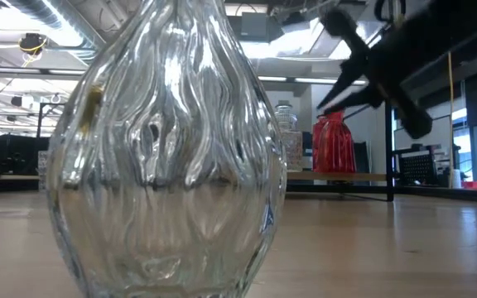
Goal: Sort vases onto shelf
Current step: Put the red vase on the shelf aligned with the other red vases
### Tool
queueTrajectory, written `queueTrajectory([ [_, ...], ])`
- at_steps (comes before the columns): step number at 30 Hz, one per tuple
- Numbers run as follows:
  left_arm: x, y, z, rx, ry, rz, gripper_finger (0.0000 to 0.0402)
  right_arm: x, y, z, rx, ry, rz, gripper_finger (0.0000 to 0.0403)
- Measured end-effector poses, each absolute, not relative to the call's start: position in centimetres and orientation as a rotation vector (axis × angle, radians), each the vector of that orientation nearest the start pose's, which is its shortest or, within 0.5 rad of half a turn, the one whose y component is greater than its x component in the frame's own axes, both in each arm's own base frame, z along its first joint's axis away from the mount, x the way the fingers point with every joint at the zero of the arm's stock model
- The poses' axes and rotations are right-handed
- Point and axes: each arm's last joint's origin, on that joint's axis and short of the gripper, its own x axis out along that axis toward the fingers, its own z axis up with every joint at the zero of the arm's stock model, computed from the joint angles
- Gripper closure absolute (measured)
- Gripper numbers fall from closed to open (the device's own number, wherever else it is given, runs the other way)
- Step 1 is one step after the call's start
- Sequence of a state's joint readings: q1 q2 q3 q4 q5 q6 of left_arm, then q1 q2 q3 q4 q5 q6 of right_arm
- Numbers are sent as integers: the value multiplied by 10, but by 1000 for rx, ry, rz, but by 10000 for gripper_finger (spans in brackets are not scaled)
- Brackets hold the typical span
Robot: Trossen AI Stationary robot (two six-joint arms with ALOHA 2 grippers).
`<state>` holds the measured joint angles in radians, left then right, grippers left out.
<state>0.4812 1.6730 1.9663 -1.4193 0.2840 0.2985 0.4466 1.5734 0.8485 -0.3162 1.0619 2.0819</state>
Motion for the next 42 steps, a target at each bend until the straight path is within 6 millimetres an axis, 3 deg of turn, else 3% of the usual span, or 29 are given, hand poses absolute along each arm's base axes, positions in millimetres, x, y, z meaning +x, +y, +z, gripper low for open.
queueTrajectory([
  [12,275,133,408,-149,1055,15,270,266,67,155,1265,-194,-1052,403],
  [26,275,133,408,-149,1054,15,270,273,51,156,1336,-370,-1045,403],
  [42,273,132,408,-162,1070,16,270,268,46,152,1259,-344,-1097,403],
])
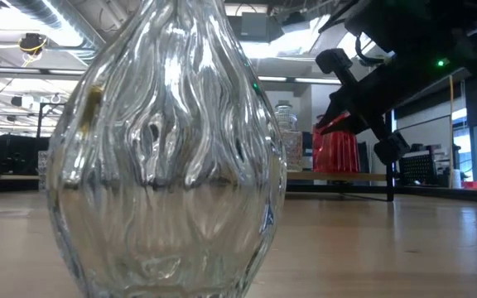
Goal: Sort vases onto shelf
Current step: Put the red vase on the shelf aligned with the other red vases
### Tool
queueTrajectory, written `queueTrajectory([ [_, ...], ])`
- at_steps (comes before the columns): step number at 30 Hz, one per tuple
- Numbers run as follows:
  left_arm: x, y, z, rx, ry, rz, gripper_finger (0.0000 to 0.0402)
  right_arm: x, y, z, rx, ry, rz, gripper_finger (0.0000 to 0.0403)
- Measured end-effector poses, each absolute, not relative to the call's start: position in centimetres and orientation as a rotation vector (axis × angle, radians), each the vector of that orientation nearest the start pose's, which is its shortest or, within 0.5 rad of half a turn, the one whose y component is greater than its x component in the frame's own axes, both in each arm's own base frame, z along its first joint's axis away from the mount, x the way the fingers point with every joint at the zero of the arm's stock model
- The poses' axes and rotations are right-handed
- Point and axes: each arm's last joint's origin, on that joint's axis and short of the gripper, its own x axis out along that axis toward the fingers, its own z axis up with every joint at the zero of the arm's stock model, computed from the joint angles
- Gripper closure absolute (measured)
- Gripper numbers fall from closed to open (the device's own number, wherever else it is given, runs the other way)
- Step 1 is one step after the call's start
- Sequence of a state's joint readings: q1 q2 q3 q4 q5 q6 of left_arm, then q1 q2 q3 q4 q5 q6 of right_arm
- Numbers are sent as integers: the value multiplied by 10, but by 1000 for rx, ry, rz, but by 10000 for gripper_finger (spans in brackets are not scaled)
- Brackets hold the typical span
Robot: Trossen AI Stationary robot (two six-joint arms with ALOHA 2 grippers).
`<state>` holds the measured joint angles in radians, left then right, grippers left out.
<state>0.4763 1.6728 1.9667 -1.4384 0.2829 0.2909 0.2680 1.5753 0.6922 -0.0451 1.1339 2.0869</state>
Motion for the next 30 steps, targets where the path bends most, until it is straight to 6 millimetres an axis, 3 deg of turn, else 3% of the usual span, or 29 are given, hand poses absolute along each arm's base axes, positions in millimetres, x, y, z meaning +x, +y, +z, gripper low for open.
queueTrajectory([
  [30,273,132,408,-161,1070,16,279,260,44,147,1111,-287,-1163,403],
])
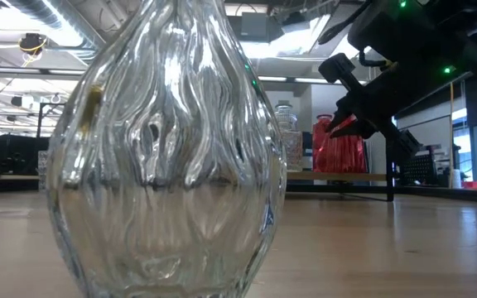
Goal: Sort vases onto shelf
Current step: Put the red vase on the shelf aligned with the other red vases
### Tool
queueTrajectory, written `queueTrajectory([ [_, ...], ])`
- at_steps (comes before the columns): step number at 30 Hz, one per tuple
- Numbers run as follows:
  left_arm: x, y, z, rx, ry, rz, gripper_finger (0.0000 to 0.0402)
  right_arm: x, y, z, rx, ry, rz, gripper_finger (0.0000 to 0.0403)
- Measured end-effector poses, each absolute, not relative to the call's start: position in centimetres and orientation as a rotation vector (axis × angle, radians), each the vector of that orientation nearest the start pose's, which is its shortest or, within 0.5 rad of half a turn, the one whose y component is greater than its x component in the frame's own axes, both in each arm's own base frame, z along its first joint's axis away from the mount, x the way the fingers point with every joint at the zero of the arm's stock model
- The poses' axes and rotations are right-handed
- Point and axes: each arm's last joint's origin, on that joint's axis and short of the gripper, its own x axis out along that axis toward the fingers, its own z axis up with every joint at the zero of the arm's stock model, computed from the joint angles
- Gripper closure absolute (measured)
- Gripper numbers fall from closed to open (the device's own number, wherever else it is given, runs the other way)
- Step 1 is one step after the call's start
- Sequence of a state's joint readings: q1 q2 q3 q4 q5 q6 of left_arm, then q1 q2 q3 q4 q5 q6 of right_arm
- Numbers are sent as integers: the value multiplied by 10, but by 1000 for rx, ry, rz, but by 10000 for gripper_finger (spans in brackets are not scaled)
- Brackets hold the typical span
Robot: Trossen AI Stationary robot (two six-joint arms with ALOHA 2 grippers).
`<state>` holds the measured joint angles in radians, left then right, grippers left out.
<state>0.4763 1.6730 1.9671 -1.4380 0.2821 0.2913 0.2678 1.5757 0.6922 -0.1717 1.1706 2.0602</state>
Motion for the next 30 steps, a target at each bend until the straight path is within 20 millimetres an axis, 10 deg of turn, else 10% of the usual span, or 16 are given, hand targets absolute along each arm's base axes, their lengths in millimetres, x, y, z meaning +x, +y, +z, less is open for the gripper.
queueTrajectory([
  [17,275,133,408,-156,1058,23,301,286,56,207,800,44,-1172,403],
  [30,276,133,409,-167,1044,37,301,267,54,204,781,312,-1282,403],
])
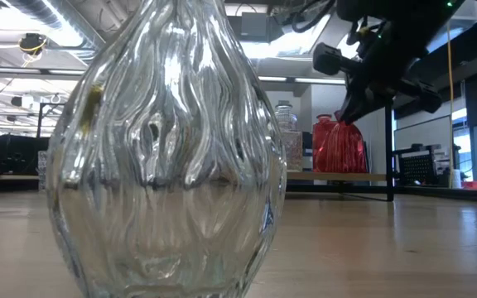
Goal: Sort vases onto shelf
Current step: Put the red vase on the shelf aligned with the other red vases
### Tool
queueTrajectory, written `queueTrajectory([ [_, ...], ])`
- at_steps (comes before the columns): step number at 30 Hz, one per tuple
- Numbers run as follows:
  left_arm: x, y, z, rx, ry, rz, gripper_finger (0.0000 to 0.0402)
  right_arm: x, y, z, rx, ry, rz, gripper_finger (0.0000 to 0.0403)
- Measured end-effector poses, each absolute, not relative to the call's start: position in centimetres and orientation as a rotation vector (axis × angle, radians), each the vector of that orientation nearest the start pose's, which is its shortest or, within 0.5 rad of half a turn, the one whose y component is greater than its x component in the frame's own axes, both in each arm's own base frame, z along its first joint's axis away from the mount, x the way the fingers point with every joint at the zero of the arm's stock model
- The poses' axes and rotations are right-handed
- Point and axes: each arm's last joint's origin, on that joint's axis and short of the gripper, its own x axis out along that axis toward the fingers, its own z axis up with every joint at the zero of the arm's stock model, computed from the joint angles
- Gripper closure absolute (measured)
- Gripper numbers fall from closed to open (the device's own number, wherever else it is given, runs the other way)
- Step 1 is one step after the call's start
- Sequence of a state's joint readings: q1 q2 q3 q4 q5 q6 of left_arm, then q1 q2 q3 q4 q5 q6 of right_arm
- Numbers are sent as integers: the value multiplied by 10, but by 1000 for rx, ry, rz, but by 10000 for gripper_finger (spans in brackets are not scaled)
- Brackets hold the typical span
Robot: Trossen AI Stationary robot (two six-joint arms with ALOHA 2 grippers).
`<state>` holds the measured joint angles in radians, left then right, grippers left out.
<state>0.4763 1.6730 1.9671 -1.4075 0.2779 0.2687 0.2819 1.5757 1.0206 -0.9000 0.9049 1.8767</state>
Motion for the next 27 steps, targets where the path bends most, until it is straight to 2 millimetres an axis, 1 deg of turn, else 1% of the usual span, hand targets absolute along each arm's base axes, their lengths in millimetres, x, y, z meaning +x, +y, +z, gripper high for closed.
queueTrajectory([
  [4,277,134,410,-159,1026,40,301,266,53,204,755,327,-1284,403],
  [7,279,135,411,-151,1009,43,301,264,50,205,715,305,-1301,403],
  [12,281,136,412,-141,986,47,301,265,40,204,725,310,-1338,403],
  [22,281,136,412,-145,986,50,301,266,38,205,714,292,-1345,403],
  [27,281,136,412,-163,986,59,301,265,40,202,784,389,-1340,403],
])
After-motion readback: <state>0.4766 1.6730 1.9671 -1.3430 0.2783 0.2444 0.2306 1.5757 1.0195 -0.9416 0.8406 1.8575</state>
